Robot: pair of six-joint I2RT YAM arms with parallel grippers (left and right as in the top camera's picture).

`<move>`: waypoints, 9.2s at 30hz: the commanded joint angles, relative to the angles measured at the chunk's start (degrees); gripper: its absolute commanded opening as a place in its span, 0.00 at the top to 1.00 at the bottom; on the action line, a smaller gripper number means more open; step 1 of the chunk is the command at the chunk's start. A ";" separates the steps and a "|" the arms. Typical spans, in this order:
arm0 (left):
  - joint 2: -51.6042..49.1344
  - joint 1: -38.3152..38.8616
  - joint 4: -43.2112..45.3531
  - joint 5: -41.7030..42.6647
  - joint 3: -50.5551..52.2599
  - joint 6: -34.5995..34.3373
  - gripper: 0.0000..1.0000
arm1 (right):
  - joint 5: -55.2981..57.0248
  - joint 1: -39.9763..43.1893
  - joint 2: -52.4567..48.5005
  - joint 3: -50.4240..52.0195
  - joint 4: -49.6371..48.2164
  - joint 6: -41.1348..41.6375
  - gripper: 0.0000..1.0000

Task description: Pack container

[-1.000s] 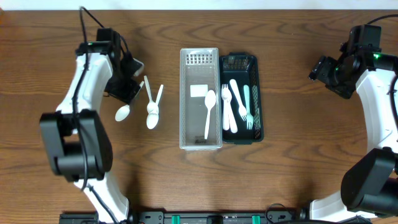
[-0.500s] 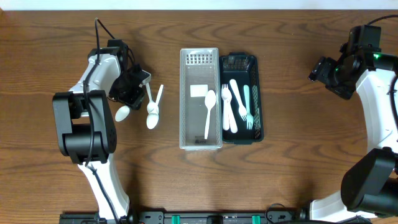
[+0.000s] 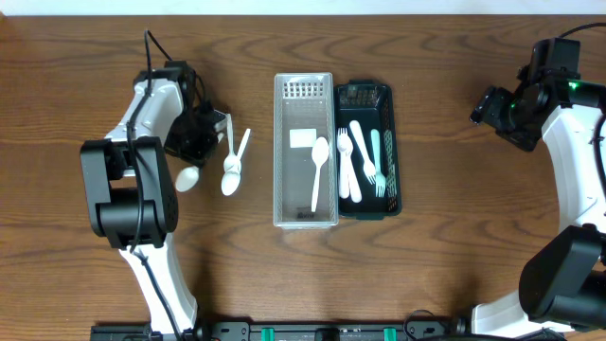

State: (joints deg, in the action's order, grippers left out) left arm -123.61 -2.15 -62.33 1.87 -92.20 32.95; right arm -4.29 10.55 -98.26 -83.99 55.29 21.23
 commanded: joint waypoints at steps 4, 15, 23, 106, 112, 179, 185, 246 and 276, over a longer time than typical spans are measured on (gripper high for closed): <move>10.36 3.17 -6.21 -4.90 -13.57 -11.02 0.94 | 0.20 -0.48 0.11 -0.33 0.02 -0.09 0.21; 19.80 22.01 -3.32 12.04 -14.88 -42.97 0.94 | 0.20 -0.50 0.11 -0.33 -0.22 -0.09 0.20; 12.96 29.51 5.46 12.02 -4.55 -61.00 0.94 | 0.20 -0.50 0.11 -0.33 -0.20 -0.09 0.20; -2.21 12.52 8.44 6.29 3.91 -12.87 0.62 | 0.22 -0.48 0.11 -0.33 -0.24 -0.11 0.17; -2.21 12.63 7.61 6.29 3.91 -15.76 0.79 | 0.22 -0.48 0.11 -0.33 -0.46 -0.11 0.16; -6.47 10.95 -0.46 -0.81 -3.98 -50.88 0.56 | 0.22 -0.48 0.11 -0.33 -0.85 -0.11 0.15; -6.51 10.95 -0.11 -0.81 -3.13 -50.88 0.72 | 0.22 -0.48 0.11 -0.33 -0.85 -0.11 0.15; -0.66 2.03 -4.74 6.40 -17.62 -33.59 0.37 | 1.07 -0.48 0.11 -0.33 -1.70 -0.11 0.14; -9.31 1.97 -2.51 0.66 -8.50 -36.30 0.64 | 1.46 -0.48 0.11 -0.33 -1.25 -0.50 0.14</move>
State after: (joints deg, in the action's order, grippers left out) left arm -132.25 -0.10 -65.14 3.86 -102.54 -1.98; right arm -3.20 10.55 -98.26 -83.99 54.00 21.21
